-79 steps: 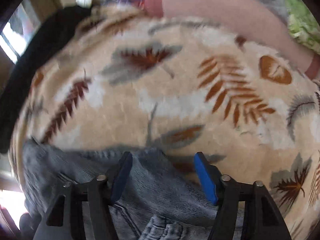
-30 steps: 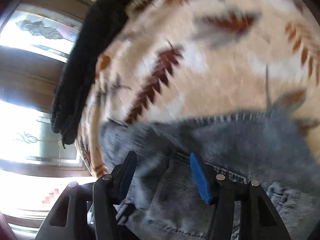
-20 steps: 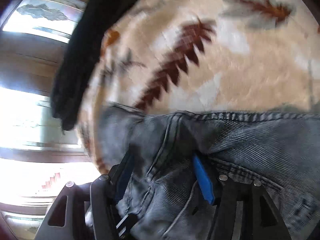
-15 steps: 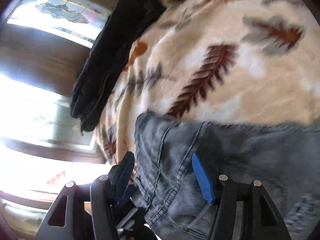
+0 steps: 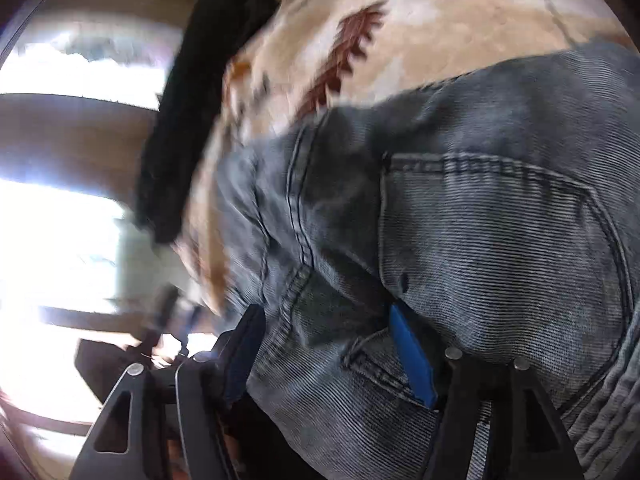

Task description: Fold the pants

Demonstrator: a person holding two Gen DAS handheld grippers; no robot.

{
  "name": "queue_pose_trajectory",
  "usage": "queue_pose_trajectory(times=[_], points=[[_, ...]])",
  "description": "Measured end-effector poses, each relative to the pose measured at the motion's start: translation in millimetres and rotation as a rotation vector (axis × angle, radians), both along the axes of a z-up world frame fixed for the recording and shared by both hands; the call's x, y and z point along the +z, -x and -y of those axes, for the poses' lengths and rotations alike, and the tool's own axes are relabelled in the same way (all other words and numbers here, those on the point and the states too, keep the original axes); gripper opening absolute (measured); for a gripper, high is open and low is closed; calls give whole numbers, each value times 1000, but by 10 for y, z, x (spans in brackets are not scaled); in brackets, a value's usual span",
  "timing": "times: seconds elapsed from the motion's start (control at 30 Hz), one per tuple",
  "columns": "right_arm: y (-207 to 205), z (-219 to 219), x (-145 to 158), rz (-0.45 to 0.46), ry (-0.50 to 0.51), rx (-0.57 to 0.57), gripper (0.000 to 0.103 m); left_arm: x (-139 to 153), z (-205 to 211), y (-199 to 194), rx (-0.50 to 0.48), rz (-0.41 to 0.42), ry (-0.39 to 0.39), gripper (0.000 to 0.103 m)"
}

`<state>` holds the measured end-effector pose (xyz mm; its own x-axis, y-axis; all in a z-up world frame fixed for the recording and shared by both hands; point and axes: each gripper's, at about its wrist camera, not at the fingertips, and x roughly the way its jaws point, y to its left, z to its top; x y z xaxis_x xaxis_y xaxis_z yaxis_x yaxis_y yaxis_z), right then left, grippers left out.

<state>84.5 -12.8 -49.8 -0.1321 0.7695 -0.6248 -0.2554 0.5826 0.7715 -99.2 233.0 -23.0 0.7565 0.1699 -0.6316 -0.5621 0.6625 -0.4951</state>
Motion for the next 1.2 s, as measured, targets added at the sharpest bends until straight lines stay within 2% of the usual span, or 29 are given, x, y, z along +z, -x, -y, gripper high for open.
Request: queue_pose_trajectory(times=[0.03,0.1,0.17,0.23,0.37,0.43,0.57,0.63,0.7,0.83,0.9,0.93,0.97,1.07,1.2], points=[[-8,75,89,13,-12,-15,68,2,4,-21,-7,-3,11,76],[115,274,328,115,-23,-24,69,41,22,35,-39,3,63,76],[299,497,411,164,-31,-19,72,39,64,130,-73,2,117,76],[462,678,347,192,-28,-31,72,35,175,153,-140,5,157,76],[703,1032,212,219,-59,-65,72,-40,374,54,-208,-44,267,76],[743,1197,194,233,-96,-100,72,-108,409,10,-186,-78,313,76],[708,1479,260,244,-166,-158,72,-173,402,-100,-162,-86,305,76],[692,1564,285,243,-183,-180,72,-313,321,-142,-130,-120,395,76],[731,1718,321,239,-186,-199,73,-343,263,-152,-110,-109,422,76],[744,1865,305,220,-205,-214,73,-281,253,-218,-108,-102,383,75],[710,1879,280,213,-217,-238,73,-235,281,-285,-112,-107,346,51],[691,1915,264,204,-219,-256,74,-233,295,-319,-113,-137,319,22],[663,1954,227,188,-221,-277,75,-242,302,-334,-101,-154,303,14],[612,2025,102,109,-238,-321,75,-245,288,-303,-102,-141,292,11],[537,1864,160,26,-281,-310,77,-188,320,-286,-113,-132,246,10]])
